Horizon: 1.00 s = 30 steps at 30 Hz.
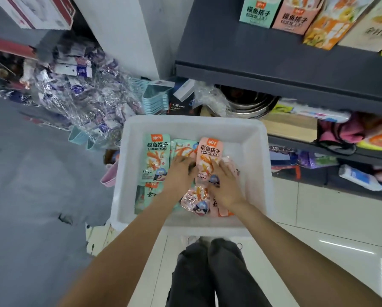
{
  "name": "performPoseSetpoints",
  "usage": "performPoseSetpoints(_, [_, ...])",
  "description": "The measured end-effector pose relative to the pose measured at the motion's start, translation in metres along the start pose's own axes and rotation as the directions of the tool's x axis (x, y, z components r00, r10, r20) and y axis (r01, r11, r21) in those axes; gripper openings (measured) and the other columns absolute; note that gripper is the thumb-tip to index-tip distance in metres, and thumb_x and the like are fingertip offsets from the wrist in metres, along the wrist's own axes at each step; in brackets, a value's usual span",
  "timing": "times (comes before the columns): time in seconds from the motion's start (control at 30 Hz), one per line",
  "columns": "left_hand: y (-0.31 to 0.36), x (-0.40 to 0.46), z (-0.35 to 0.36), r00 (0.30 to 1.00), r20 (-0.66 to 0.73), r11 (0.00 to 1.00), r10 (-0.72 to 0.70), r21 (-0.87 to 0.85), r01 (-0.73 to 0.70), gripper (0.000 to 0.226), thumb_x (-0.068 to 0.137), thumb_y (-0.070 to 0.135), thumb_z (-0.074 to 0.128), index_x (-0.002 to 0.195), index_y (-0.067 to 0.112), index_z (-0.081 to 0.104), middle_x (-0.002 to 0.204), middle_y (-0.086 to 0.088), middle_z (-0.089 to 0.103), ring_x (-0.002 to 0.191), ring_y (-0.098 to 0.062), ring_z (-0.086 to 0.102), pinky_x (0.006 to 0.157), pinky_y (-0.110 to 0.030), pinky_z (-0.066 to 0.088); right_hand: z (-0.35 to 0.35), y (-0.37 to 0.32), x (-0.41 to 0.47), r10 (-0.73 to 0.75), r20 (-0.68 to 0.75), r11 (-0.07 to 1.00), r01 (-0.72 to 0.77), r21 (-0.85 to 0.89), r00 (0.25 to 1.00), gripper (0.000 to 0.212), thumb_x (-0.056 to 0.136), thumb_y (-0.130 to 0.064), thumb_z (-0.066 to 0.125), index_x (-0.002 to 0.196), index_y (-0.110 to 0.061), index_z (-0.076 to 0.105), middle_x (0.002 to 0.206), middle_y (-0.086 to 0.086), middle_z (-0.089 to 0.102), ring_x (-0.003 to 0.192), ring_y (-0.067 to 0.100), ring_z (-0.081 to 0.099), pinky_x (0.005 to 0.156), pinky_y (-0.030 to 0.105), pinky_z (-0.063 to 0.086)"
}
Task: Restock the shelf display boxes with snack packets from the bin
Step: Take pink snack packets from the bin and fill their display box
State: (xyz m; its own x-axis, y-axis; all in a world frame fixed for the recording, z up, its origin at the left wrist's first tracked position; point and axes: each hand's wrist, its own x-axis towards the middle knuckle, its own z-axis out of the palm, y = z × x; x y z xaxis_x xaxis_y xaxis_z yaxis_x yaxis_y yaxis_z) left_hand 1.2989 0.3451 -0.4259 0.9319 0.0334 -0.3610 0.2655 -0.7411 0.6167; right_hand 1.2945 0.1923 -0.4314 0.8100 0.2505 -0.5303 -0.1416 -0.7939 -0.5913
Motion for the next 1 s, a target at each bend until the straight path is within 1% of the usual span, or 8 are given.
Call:
performPoseSetpoints(0.13, [0.014,0.009,0.002,0.984,0.048,0.942,-0.172,-0.285,0.179,0.032,0.085,0.010,0.066,0.116,0.006,0.057,0.106,-0.005,0.070,0.089,-0.020,0.067,0.083,-0.032,0.053,-0.014,0.004,-0.006,0.010,-0.089,0.997,-0.003,0.072,0.996,0.070,0.089,-0.010,0.058,0.148,-0.022,0.024,0.155,0.002,0.022,0.142,0.024,0.023,0.113,0.036,0.026])
performPoseSetpoints(0.27, [0.010,-0.003,-0.011,0.973,-0.020,0.936,-0.230,-0.277,0.216,0.026,0.088,0.005,0.060,0.113,0.003,0.054,0.103,-0.005,0.064,0.088,-0.018,0.059,0.073,-0.025,0.043,-0.021,0.013,-0.009,0.044,-0.041,0.989,-0.050,-0.140,0.998,0.080,0.087,-0.019,0.064,0.150,-0.020,0.014,0.158,0.004,0.013,0.143,0.025,0.017,0.116,0.036,0.016])
performPoseSetpoints(0.43, [-0.010,-0.022,-0.023,0.963,0.025,0.912,-0.267,-0.317,0.261,0.025,0.088,0.000,0.058,0.104,0.012,0.043,0.096,0.000,0.059,0.088,-0.019,0.058,0.062,-0.020,0.041,-0.013,0.009,-0.011,0.052,0.003,0.988,-0.051,-0.144,0.999,0.088,0.085,-0.023,0.068,0.151,-0.024,0.010,0.159,0.002,-0.007,0.146,0.022,-0.002,0.116,0.031,0.010])
performPoseSetpoints(0.57, [-0.018,-0.029,-0.025,0.959,0.051,0.880,-0.278,-0.386,0.275,0.040,0.085,-0.004,0.059,0.115,0.015,0.040,0.114,-0.008,0.064,0.090,-0.020,0.061,0.074,-0.033,0.053,-0.007,0.017,-0.008,0.087,0.153,0.975,-0.053,-0.214,0.984,0.117,0.074,-0.041,0.077,0.150,-0.025,-0.010,0.154,0.004,-0.030,0.143,0.026,-0.022,0.117,0.039,0.001])
performPoseSetpoints(0.73, [-0.019,-0.035,-0.030,0.961,0.053,0.820,-0.271,-0.510,0.259,0.069,0.081,-0.010,0.057,0.134,0.026,0.032,0.105,-0.004,0.064,0.091,-0.021,0.063,0.077,-0.040,0.054,-0.006,0.017,-0.010,0.097,0.228,0.949,-0.021,-0.314,0.969,0.127,0.069,-0.033,0.079,0.146,-0.029,-0.022,0.150,0.000,-0.037,0.142,0.025,-0.025,0.119,0.044,0.007])
performPoseSetpoints(0.8, [-0.018,-0.037,-0.034,0.960,0.063,0.784,-0.271,-0.564,0.259,0.072,0.081,-0.012,0.057,0.137,0.024,0.030,0.106,-0.001,0.061,0.095,-0.017,0.060,0.070,-0.028,0.052,-0.007,0.015,-0.013,0.077,0.196,0.961,-0.021,-0.275,0.978,0.112,0.076,-0.035,0.073,0.149,-0.030,-0.011,0.155,-0.001,-0.026,0.145,0.024,-0.016,0.118,0.043,0.010])
performPoseSetpoints(0.9, [-0.013,-0.039,-0.043,0.965,0.046,0.732,-0.260,-0.642,0.228,0.057,0.082,-0.016,0.051,0.128,0.013,0.037,0.105,-0.002,0.059,0.097,-0.018,0.058,0.067,-0.017,0.048,-0.019,0.002,-0.020,-0.005,0.008,0.988,0.006,-0.152,1.000,0.060,0.089,-0.034,0.059,0.144,-0.024,0.037,0.158,0.001,0.017,0.142,0.023,0.024,0.111,0.034,0.029])
performPoseSetpoints(1.0, [-0.007,-0.035,-0.052,0.964,0.012,0.750,-0.266,-0.625,0.215,0.040,0.086,-0.013,0.046,0.120,0.007,0.043,0.100,-0.003,0.058,0.085,-0.013,0.055,0.067,-0.016,0.044,-0.035,-0.010,-0.025,-0.073,-0.100,0.966,0.045,-0.254,0.992,0.027,0.096,-0.025,0.048,0.115,-0.017,0.066,0.125,0.005,0.061,0.101,0.023,0.060,0.071,0.026,0.044])
